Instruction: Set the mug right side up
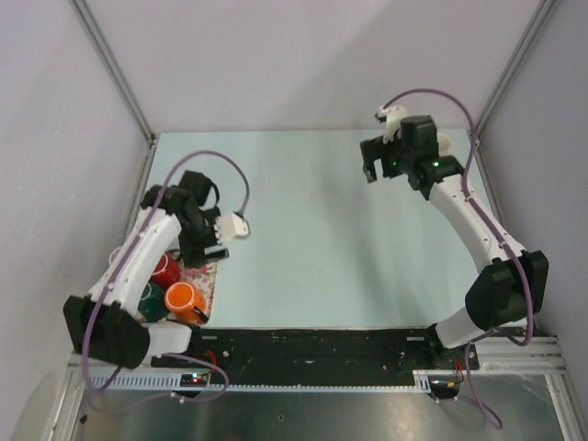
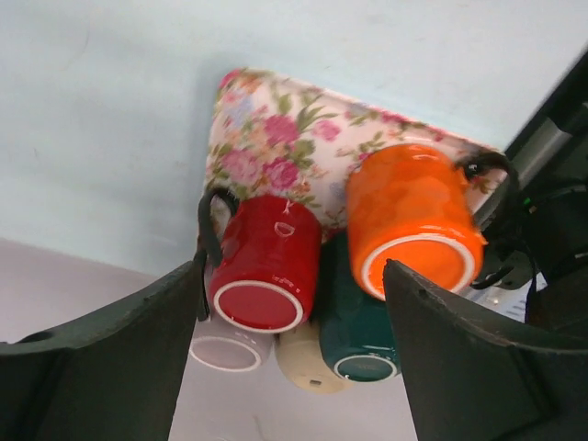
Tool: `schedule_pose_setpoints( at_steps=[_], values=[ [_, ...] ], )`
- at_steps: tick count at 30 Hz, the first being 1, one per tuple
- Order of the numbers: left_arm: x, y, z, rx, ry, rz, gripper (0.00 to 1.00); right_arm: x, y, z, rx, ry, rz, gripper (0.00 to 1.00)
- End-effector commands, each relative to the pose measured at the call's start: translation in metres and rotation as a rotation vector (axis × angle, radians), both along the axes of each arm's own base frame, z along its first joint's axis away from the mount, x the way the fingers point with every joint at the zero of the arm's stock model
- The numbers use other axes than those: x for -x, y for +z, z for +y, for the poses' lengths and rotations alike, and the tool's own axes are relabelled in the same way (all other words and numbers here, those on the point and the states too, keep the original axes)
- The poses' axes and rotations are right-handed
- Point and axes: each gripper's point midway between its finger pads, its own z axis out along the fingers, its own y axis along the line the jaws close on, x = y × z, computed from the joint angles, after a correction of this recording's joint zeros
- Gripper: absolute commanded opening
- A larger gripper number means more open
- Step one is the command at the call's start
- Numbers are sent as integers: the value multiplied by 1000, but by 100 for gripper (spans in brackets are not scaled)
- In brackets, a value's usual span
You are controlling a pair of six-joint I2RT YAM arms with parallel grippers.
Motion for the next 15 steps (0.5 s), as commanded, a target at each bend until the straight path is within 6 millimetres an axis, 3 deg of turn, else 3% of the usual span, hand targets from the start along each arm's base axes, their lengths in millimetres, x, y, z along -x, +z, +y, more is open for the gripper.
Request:
schedule_pose_setpoints(
  at_steps=[1,4,8,12,15],
  values=[
    [84,-8,-12,-63,-332,229,81,15,-26,29,-54,53,61,99],
    [114,-24,-22,-70,-485,310,77,29,-40,39,-67,81,114,99],
    [142,-45,-9,-115,-657,349,83,44,-53,42,-70,89,153,99],
    [154,-51,-20,-84,-766,362,88,54,-52,40,-93,79,144,99],
    [152,-56,-21,-122,-838,385,90,59,-51,40,-114,74,144,99]
  ],
)
